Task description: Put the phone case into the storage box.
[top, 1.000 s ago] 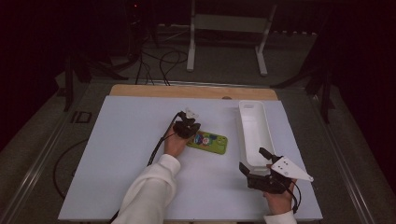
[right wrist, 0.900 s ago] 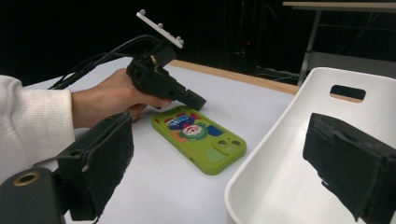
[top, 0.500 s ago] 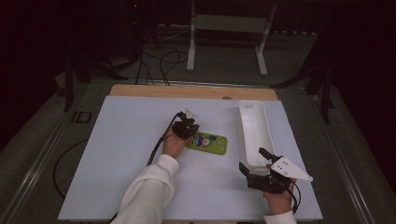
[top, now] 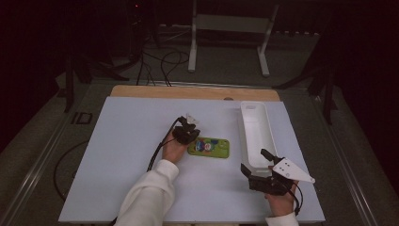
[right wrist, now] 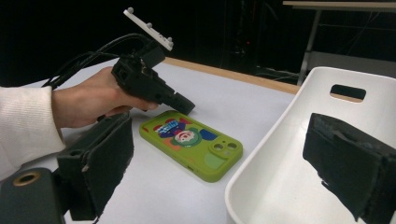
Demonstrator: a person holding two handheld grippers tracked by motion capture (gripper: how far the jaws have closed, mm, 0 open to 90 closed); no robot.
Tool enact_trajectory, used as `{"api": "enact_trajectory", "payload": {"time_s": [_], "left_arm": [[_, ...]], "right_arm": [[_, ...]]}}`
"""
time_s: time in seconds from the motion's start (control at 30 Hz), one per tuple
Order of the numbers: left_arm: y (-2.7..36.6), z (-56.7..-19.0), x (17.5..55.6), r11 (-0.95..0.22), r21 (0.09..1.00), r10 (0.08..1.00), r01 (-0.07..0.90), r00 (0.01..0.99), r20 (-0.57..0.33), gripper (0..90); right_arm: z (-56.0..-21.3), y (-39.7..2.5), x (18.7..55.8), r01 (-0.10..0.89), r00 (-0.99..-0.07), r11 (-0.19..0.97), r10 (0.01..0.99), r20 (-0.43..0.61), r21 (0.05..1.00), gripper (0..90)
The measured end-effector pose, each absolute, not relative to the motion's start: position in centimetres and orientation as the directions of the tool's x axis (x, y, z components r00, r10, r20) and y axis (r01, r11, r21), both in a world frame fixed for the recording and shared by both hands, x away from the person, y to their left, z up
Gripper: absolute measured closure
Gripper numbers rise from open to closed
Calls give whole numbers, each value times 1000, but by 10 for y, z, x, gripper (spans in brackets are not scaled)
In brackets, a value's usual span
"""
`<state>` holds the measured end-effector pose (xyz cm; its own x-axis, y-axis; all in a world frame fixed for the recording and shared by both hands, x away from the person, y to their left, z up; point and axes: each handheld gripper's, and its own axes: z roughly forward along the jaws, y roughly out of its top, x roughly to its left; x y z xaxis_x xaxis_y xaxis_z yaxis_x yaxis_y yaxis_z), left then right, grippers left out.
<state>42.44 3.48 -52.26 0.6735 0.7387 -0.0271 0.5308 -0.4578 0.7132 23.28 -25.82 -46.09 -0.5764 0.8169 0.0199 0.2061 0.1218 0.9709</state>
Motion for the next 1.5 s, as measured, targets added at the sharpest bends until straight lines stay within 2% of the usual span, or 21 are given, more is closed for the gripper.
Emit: {"api": "enact_trajectory", "payload": {"time_s": [1.0,1.5], "left_arm": [[43,-520,384,-538,677,699,502,714,26,900],[46,-519,349,-555,678,676,482,736,30,900]], "right_arm": [[-461,-260,233,201,-571,120,821,16,972,86],[-461,-260,233,200,-569,120,822,15,972,86]]}}
